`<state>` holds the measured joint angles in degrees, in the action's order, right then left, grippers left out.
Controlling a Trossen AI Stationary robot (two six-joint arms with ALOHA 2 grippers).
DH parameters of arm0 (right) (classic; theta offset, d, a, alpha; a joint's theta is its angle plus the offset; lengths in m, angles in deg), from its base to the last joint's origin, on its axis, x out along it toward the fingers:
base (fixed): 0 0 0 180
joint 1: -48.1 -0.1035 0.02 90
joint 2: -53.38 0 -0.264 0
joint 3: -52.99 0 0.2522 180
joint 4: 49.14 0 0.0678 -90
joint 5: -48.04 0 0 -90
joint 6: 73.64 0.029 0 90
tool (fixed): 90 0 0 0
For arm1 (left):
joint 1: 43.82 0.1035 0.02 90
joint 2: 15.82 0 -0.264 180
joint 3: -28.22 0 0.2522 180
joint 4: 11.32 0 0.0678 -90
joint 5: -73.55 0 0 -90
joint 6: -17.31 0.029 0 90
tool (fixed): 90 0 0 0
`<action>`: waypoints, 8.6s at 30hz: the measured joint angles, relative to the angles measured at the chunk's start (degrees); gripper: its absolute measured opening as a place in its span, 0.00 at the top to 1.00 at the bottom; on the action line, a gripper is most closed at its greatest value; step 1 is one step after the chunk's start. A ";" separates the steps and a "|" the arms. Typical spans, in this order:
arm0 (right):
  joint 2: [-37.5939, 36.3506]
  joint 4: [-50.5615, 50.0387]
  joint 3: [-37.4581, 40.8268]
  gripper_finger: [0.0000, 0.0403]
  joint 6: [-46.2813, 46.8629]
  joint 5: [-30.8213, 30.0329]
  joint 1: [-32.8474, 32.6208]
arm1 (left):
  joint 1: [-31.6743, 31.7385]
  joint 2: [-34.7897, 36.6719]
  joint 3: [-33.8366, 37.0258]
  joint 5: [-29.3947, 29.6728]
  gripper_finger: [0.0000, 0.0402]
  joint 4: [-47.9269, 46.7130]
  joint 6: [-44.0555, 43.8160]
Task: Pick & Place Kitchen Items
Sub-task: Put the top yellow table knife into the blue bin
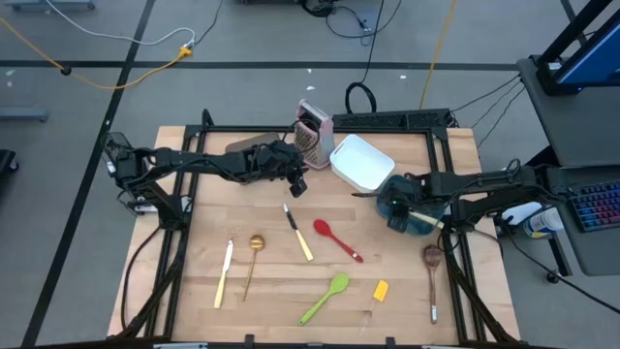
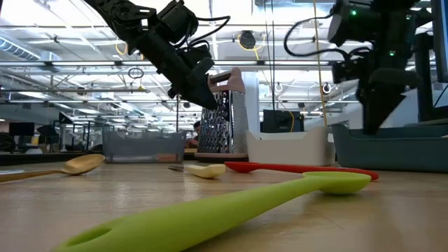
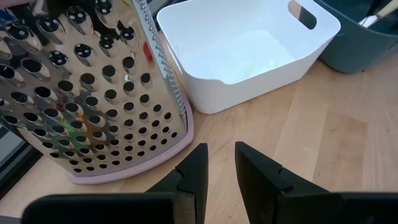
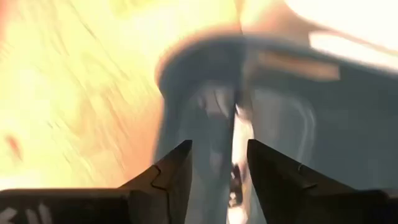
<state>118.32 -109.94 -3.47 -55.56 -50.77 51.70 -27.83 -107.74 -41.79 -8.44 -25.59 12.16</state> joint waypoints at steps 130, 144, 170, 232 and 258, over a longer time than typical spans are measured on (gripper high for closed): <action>18.60 90.61 10.73 0.60 -38.12 7.21 -5.42 | -13.99 -3.17 -0.39 -11.53 0.96 15.06 42.17; 18.59 93.64 10.84 0.60 -38.47 0.49 -5.70 | -14.09 -3.12 -0.44 -10.89 0.95 16.68 40.79; 18.47 96.12 10.62 0.60 -42.16 -0.87 -9.73 | -13.99 -3.26 -0.39 -2.84 0.92 10.01 39.53; 10.98 78.74 10.82 0.86 -33.48 -20.30 -13.28 | -14.13 -3.15 -0.50 2.74 0.69 12.14 36.81; -33.47 14.99 10.73 0.84 5.13 -33.00 -28.52 | -13.66 -3.15 -0.44 3.67 0.70 11.08 34.79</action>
<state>84.86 -94.95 7.27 -50.43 -83.76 23.18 -41.49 -110.88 -42.22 -4.77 -14.52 46.95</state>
